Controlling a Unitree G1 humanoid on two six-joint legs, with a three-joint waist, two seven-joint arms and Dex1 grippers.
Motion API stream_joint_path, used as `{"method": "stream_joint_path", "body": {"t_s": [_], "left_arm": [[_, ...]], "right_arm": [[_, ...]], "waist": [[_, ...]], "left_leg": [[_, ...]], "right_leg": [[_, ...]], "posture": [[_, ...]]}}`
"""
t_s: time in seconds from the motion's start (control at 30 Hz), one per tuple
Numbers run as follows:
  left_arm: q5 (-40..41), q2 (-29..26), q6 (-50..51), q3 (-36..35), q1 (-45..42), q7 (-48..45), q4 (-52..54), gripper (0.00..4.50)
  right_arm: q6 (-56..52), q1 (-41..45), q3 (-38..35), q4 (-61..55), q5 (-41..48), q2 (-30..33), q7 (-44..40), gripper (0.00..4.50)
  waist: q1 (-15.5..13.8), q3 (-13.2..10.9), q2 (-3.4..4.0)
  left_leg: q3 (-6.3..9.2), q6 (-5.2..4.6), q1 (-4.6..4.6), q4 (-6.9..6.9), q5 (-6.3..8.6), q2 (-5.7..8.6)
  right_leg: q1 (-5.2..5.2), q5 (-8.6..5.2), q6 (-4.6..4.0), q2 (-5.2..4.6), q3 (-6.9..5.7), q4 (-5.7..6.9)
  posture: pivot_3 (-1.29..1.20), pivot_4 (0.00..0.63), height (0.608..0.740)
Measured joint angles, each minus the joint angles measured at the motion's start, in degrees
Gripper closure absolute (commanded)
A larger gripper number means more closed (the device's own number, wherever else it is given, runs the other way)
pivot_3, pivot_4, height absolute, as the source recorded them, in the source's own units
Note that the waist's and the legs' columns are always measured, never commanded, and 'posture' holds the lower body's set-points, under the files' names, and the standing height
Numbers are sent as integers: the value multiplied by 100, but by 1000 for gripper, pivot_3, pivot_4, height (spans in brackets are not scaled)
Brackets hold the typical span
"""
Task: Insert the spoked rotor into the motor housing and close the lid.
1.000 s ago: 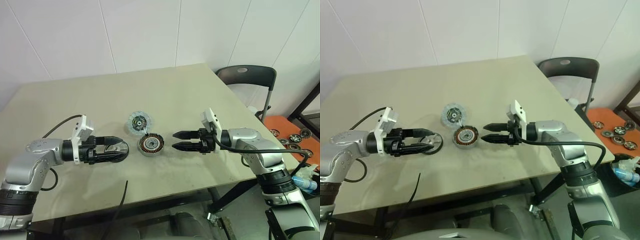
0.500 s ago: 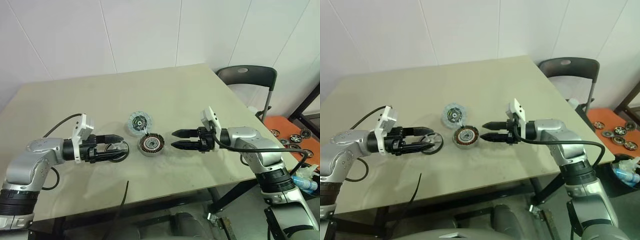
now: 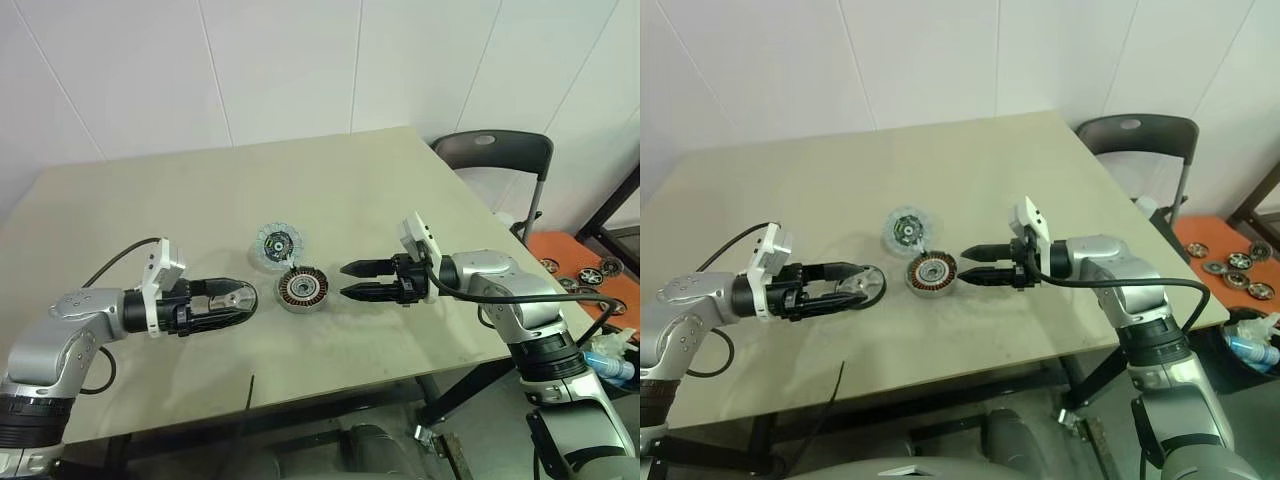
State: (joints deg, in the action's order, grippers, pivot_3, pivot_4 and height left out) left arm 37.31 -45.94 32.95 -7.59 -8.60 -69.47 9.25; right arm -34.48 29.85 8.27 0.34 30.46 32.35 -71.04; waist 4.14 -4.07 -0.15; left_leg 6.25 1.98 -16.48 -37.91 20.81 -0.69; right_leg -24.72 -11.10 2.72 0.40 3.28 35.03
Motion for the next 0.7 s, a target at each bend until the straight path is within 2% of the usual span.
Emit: {"method": "stream_joint_path", "body": {"t_s": [0.7], "left_arm": [[36, -52, 28, -35, 77, 16, 33, 1059]], "right_arm": [[42, 41, 20, 132, -96, -108, 30, 2248]], "waist": [[-1, -1, 0]], "left_leg": [[0, 0, 0, 0, 0, 0]], "right_leg": [[0, 0, 0, 0, 0, 0]], "posture": [[0, 0, 740]]}}
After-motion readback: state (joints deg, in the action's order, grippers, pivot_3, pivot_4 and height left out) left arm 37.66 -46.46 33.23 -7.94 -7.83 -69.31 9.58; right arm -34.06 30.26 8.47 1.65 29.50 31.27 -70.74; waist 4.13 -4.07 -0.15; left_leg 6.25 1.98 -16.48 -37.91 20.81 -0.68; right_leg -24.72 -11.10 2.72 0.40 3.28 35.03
